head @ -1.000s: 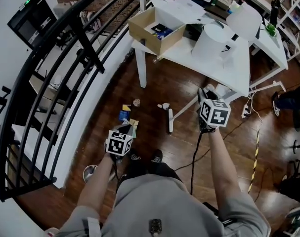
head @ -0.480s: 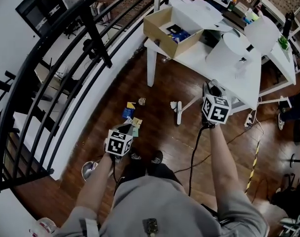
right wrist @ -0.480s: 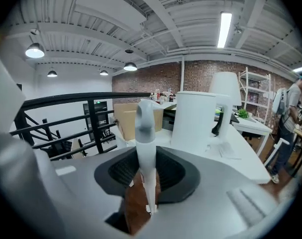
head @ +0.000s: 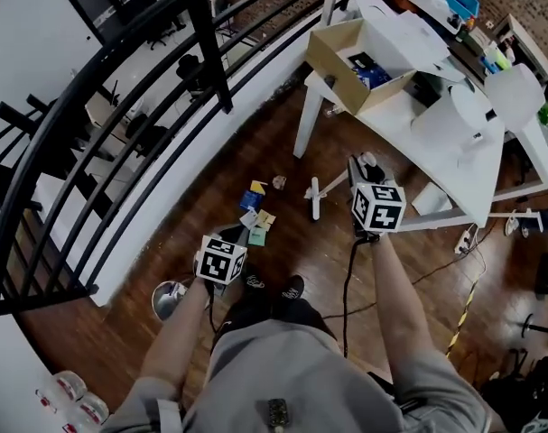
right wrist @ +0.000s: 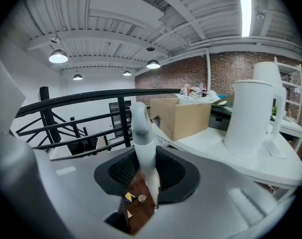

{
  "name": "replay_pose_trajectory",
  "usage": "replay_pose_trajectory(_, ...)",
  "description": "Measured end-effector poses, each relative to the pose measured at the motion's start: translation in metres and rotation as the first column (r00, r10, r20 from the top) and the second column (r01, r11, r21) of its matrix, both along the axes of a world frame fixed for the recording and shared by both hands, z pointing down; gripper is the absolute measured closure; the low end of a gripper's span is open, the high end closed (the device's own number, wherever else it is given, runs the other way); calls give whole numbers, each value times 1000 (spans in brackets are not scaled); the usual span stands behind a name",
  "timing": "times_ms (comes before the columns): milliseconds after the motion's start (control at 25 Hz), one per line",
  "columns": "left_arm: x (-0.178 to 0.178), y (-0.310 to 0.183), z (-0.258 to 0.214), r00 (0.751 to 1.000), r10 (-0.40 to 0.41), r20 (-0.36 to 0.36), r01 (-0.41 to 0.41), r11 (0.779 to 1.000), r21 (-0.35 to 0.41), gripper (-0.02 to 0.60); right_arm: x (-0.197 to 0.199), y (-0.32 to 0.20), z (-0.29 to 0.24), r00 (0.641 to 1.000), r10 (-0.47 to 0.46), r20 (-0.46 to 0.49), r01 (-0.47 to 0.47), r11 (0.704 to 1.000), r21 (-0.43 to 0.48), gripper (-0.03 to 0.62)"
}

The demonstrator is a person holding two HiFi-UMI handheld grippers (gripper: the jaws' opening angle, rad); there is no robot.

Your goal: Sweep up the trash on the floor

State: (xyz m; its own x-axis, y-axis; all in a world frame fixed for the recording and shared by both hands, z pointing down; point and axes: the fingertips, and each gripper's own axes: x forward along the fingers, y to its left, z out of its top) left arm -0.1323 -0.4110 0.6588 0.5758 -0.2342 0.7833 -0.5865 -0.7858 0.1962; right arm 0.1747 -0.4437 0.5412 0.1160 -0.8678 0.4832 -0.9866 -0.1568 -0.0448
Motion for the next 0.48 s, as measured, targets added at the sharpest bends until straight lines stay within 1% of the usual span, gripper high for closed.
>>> replay_pose_trajectory(320,-45,-18,3,998,-70,-10,70,998,-9,575,-91,-42,0,990,-133,40,133,991,8,493)
replay_pose_trajectory(480,-62,-27,3,995,-97,-22,96,995,-9,575,-124,-54,-1,981,-193,35,193,981,2,494)
